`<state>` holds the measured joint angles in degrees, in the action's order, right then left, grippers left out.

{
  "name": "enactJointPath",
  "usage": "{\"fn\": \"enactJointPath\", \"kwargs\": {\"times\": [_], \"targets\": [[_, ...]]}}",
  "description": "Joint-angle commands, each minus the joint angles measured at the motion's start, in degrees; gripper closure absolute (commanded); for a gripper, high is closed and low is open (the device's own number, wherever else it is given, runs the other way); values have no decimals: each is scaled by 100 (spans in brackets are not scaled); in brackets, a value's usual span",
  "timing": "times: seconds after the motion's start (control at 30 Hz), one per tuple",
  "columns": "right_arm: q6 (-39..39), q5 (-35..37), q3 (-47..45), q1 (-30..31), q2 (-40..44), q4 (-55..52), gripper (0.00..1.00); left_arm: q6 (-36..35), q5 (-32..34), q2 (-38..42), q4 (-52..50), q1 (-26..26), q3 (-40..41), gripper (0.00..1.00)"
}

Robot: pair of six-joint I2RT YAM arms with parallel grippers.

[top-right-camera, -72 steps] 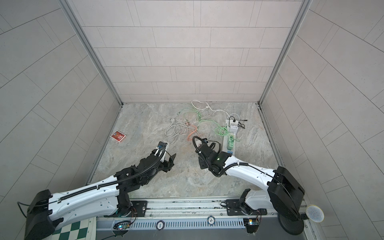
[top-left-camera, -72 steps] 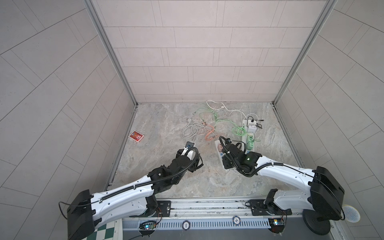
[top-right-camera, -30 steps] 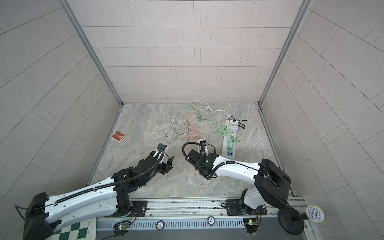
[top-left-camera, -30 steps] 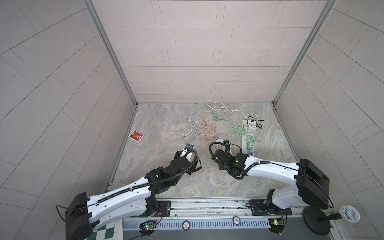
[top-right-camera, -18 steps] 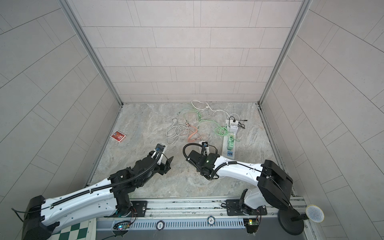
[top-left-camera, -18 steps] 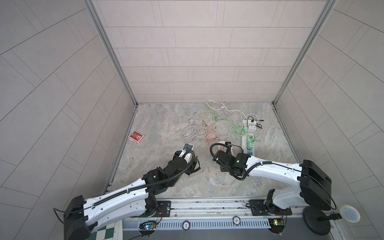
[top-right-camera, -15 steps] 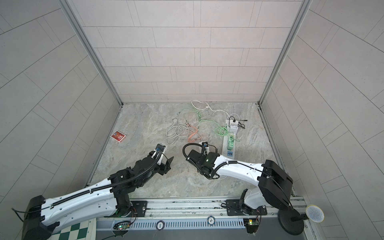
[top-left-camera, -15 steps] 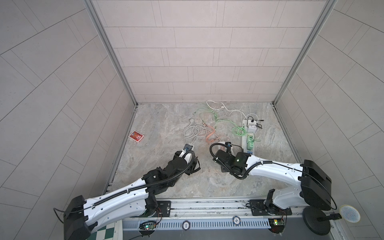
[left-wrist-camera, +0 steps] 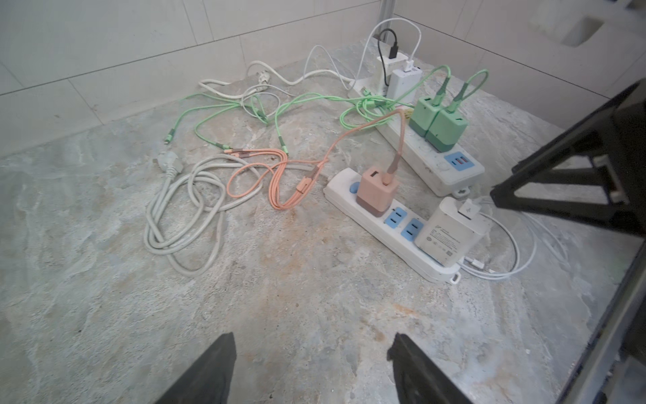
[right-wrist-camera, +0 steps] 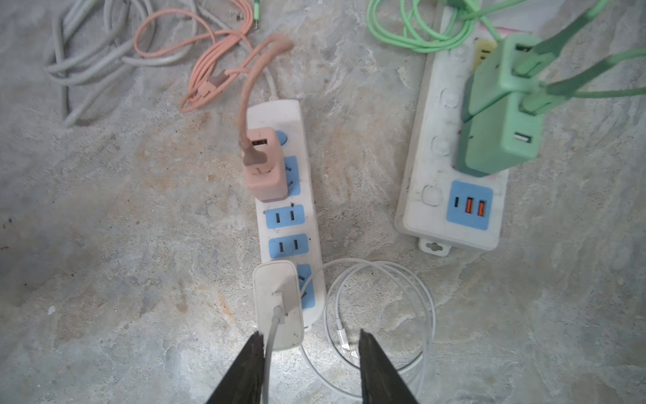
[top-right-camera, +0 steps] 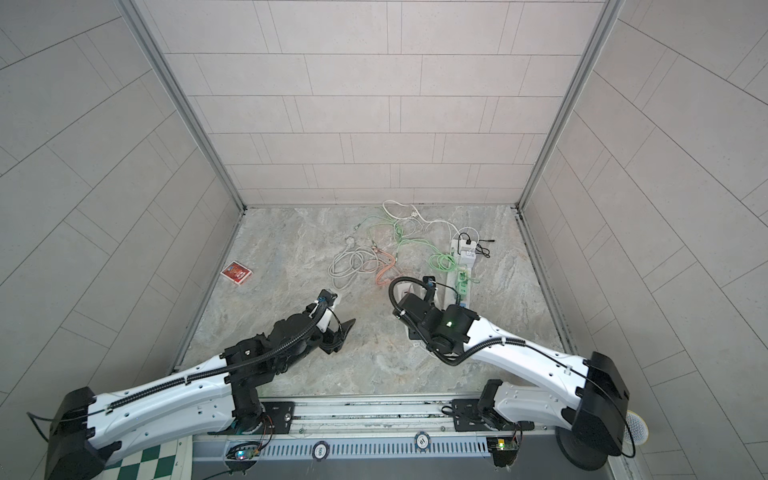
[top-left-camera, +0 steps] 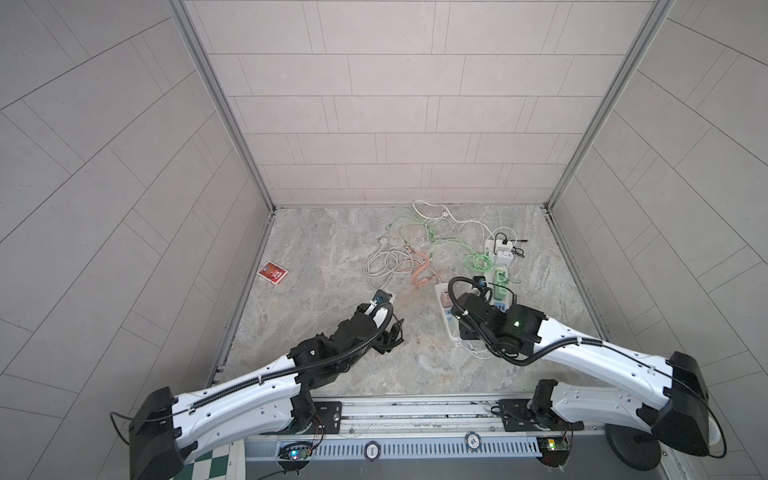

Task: Insert plugs into power strip
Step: Insert the plug into the socket, then pick up the power cord from the bottom-right of the table.

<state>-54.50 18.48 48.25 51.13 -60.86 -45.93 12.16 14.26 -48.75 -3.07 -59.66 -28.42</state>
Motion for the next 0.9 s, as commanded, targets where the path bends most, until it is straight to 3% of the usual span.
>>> {"fn": "enactJointPath", "kwargs": {"times": [0.0,0.27,0.43,0.87], "targets": [[161,-103,-296,-543,598,-361,59,0,-575,-237,347,-10,66,24],[592,-638,-552,-1492,1487,-953,60,-169,-1262,-1234,871,-42,-176,24],[566,-1038,-825,-1694,1268,-864,59,-424,-1501,-1827,1361,-68,-337,22],[957,-2237,-1329,-2476,911,36,61,-1036,-2458,-3487,910,-80,-1622,20]]}}
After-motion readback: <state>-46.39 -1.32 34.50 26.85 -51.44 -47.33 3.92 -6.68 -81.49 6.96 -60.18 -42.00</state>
